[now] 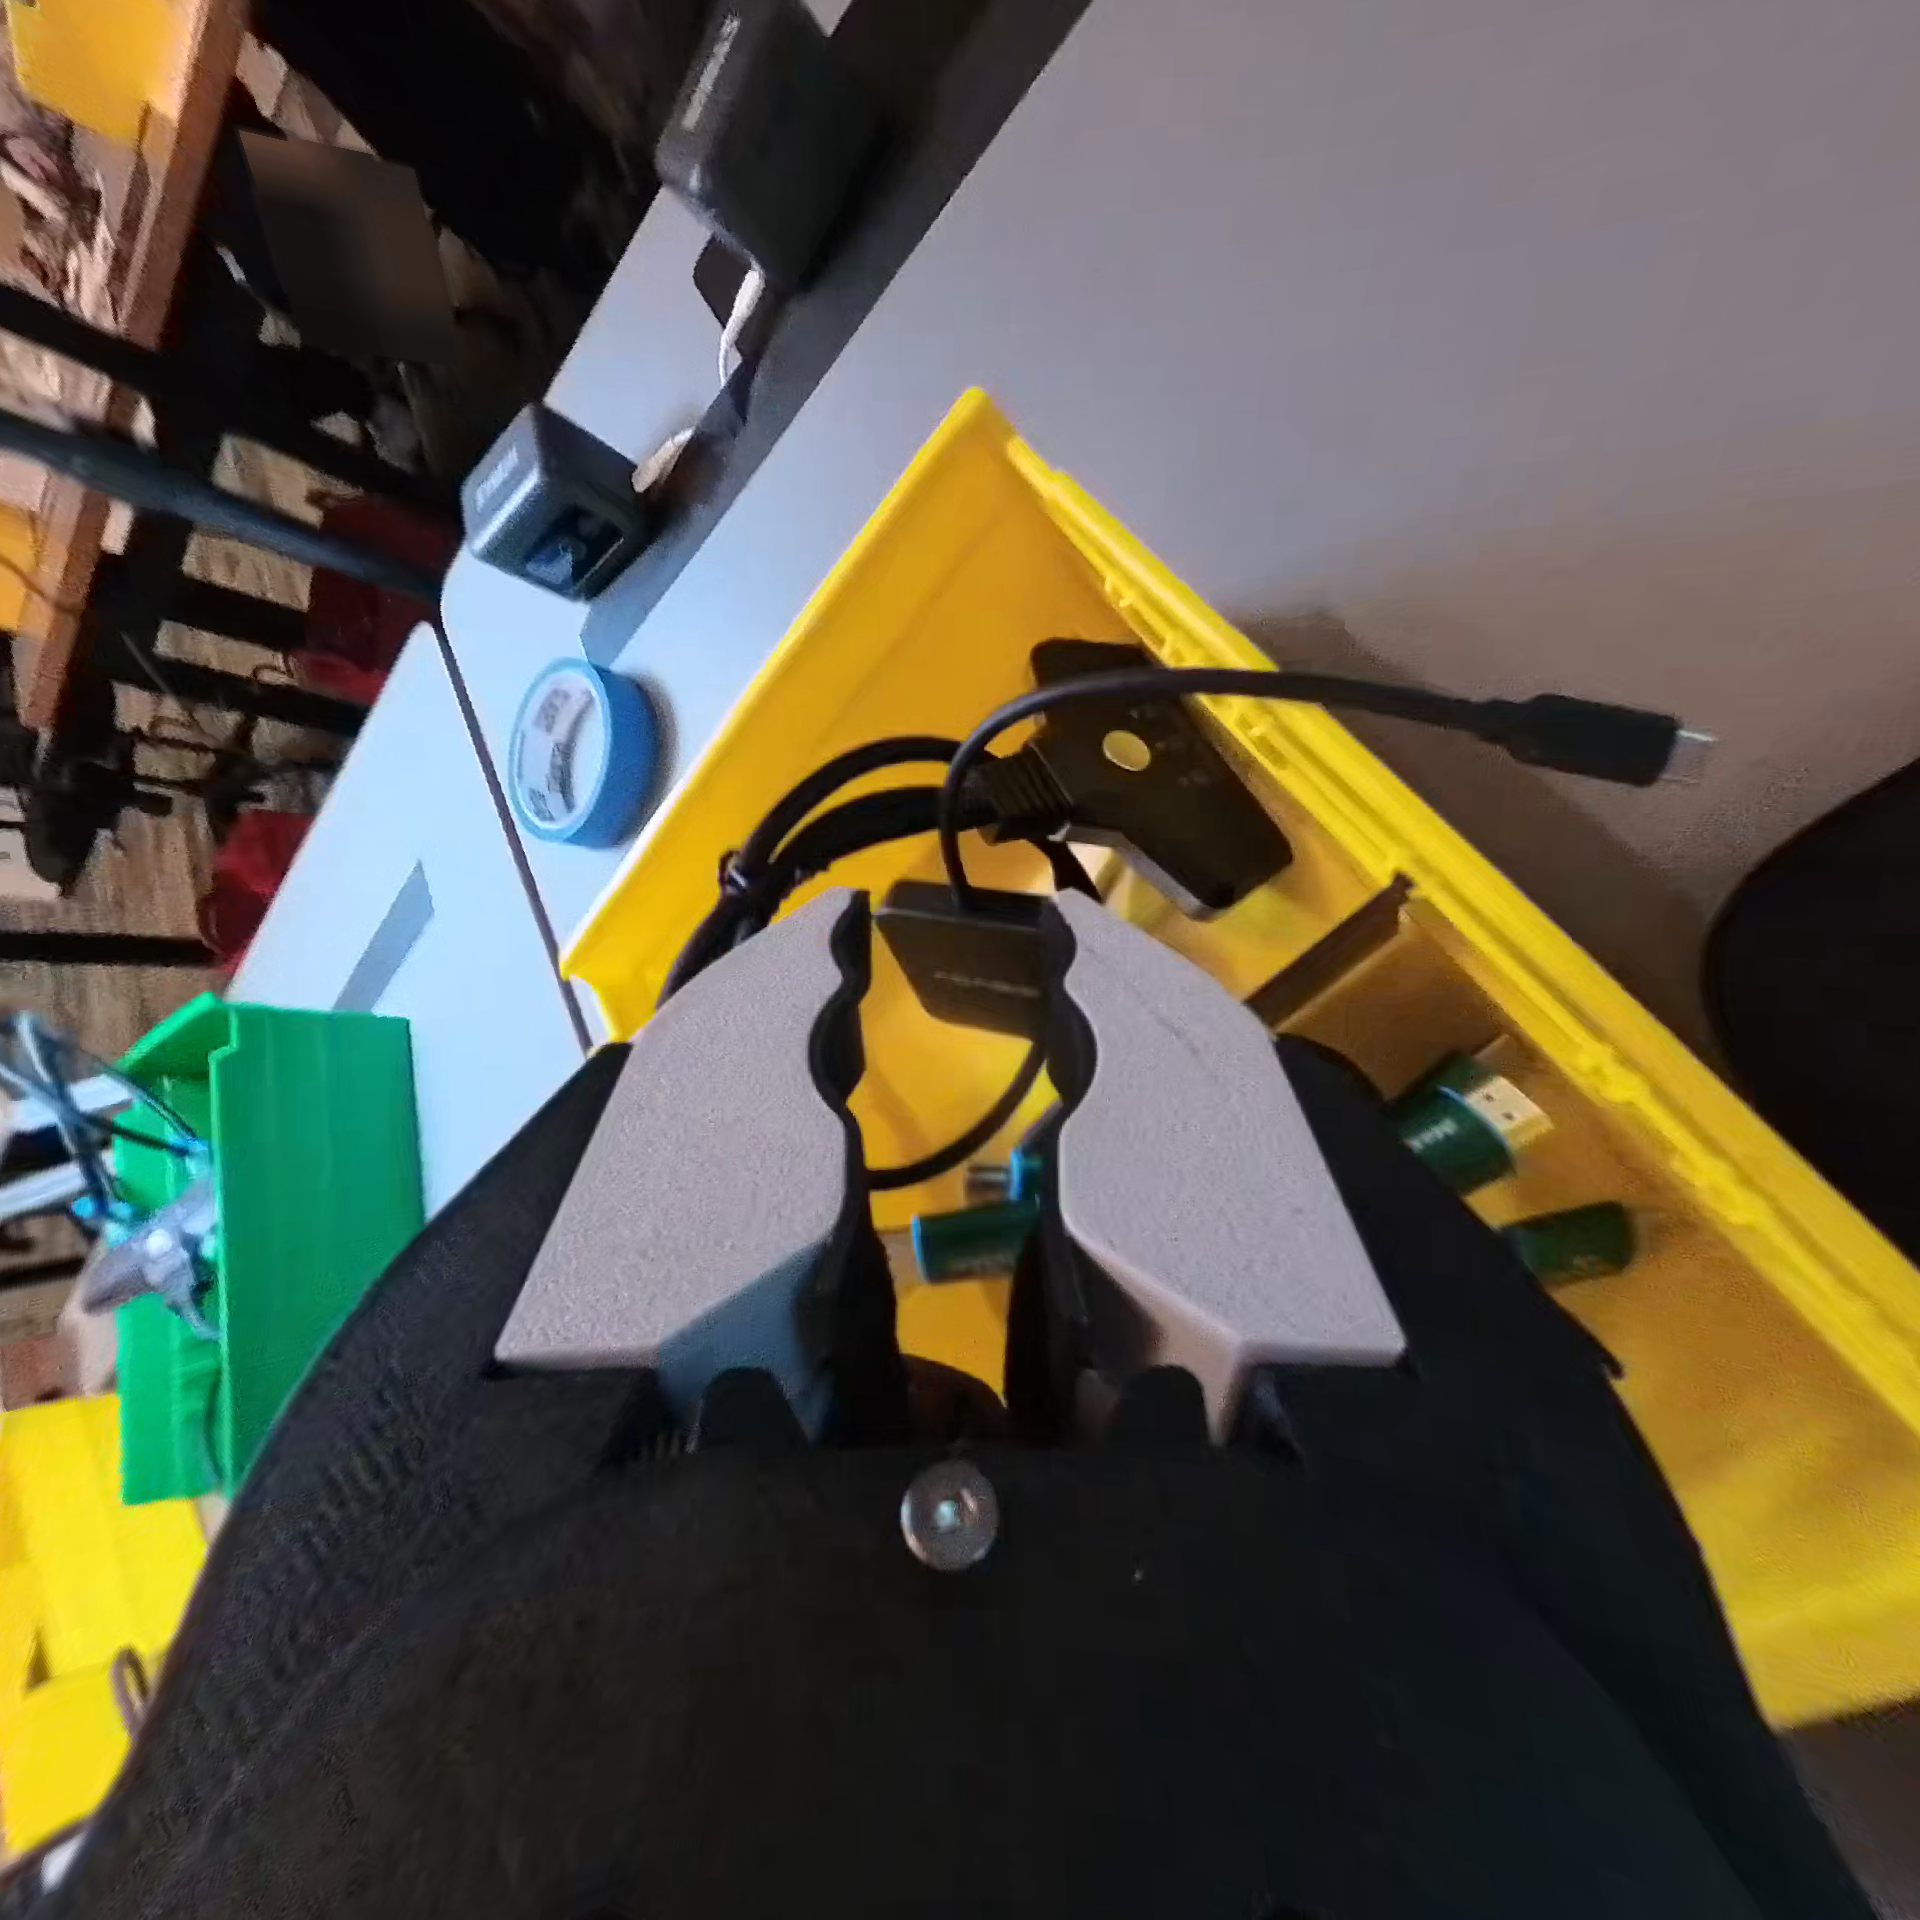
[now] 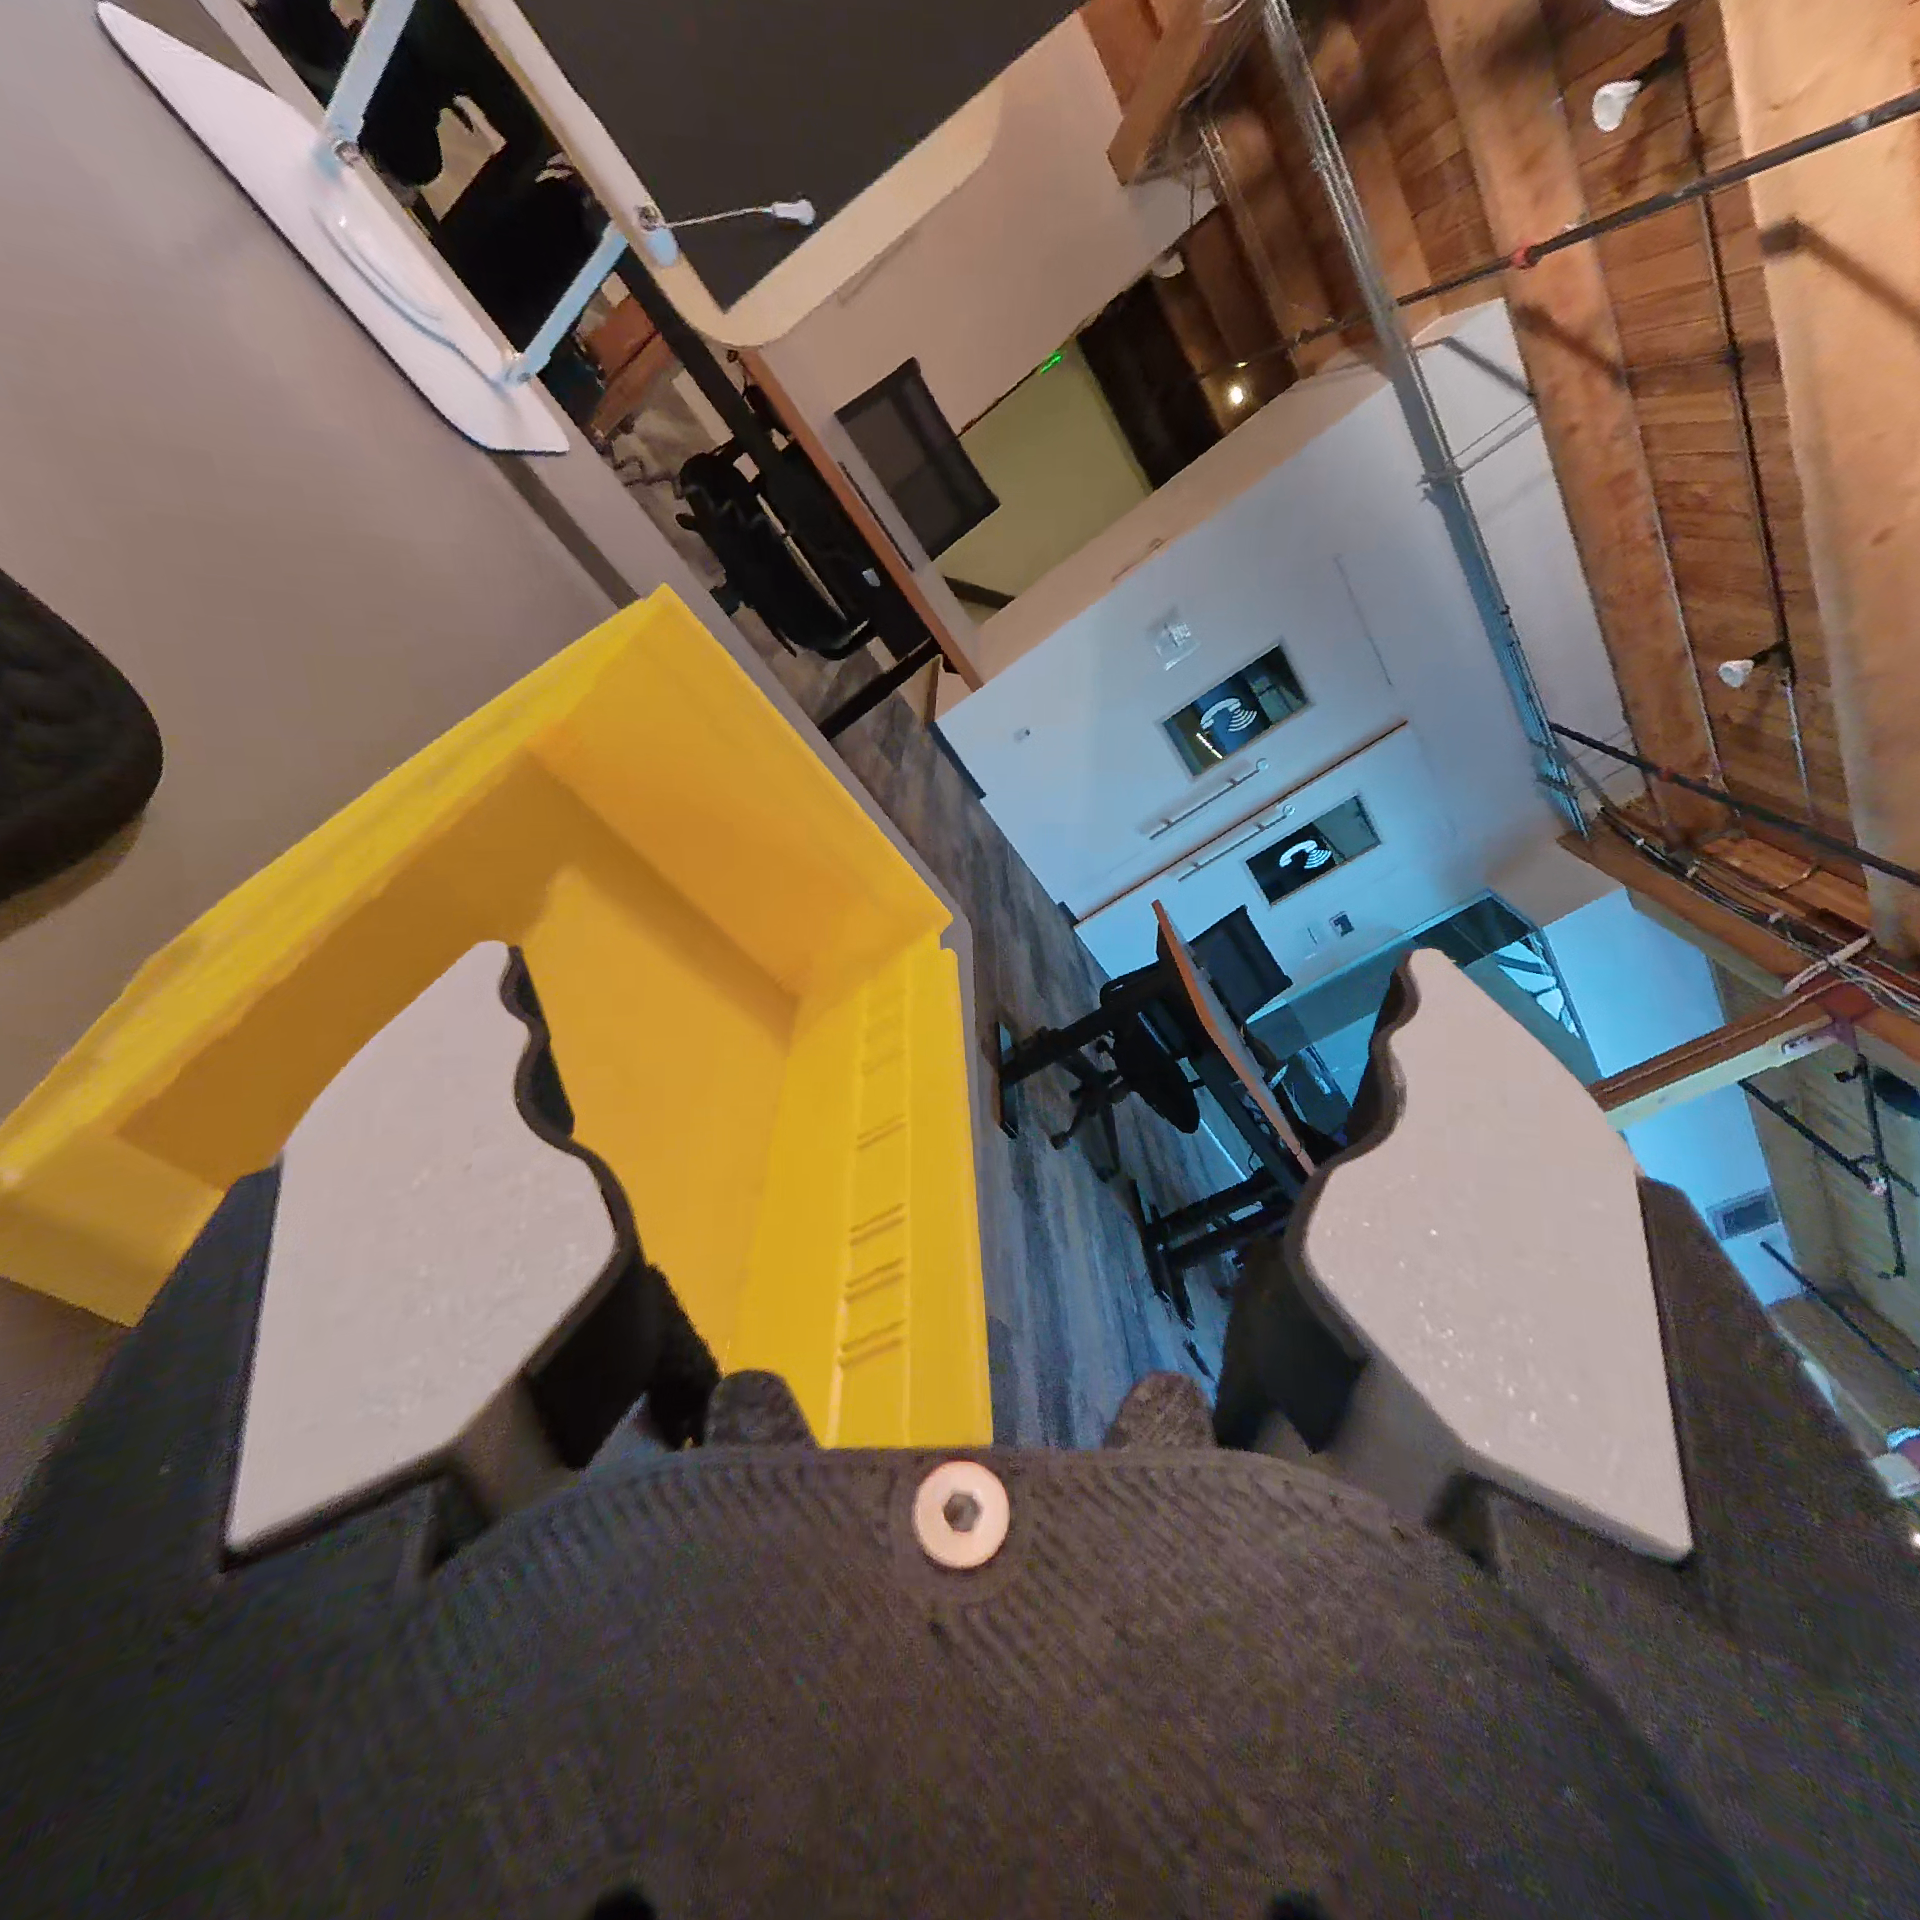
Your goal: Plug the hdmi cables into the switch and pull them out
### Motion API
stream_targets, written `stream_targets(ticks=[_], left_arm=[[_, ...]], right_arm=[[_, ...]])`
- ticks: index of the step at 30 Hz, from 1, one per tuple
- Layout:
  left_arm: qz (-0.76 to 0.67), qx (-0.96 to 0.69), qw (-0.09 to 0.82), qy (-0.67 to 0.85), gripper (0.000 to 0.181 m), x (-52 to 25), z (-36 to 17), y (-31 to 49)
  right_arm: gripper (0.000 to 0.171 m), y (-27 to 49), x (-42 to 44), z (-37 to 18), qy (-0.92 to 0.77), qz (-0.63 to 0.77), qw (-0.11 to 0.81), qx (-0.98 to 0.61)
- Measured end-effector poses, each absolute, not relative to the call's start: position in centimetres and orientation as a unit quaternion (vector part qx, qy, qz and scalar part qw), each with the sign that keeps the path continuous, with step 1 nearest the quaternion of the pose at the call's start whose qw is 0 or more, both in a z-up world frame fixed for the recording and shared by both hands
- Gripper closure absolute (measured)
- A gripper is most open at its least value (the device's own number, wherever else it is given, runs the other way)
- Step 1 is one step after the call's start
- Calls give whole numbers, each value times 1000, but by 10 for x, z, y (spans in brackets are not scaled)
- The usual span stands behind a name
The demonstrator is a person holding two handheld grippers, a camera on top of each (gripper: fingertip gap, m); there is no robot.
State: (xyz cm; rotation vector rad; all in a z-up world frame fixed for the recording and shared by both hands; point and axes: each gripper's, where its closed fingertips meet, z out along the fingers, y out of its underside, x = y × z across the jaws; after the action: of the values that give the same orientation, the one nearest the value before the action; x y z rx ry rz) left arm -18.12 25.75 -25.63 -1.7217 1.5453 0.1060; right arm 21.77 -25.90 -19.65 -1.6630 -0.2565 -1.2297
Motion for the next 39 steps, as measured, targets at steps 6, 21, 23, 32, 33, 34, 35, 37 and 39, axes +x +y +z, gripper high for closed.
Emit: stream_targets(ticks=[6,21,23,32,33,34,35,37,39], left_arm=[[106,-609,378,689,149,-161,-278,283],[49,-624,518,583,177,-186,-211,283],[40,-617,567,545,177,-196,-179,277],[-146,-481,762,408,177,-178,-67,179],[-179,-466,769,398,177,-172,-62,162],[-212,-453,773,391,177,-167,-60,145],[-244,-440,778,377,177,-162,-58,130],[-317,-414,781,343,177,-153,-56,100],[-399,-396,768,306,177,-141,-59,71]], right_arm=[[26,-256,218,-202,-114,-506,496,-697],[29,-252,216,-207,-127,-501,486,-704],[30,-249,213,-207,-131,-497,490,-704],[46,-192,157,-192,-165,-381,618,-668],[48,-180,142,-190,-177,-350,643,-658],[51,-168,125,-188,-190,-317,667,-647],[54,-156,106,-185,-203,-282,691,-634],[61,-133,65,-181,-230,-206,734,-605],[66,-113,20,-178,-254,-137,773,-566]])
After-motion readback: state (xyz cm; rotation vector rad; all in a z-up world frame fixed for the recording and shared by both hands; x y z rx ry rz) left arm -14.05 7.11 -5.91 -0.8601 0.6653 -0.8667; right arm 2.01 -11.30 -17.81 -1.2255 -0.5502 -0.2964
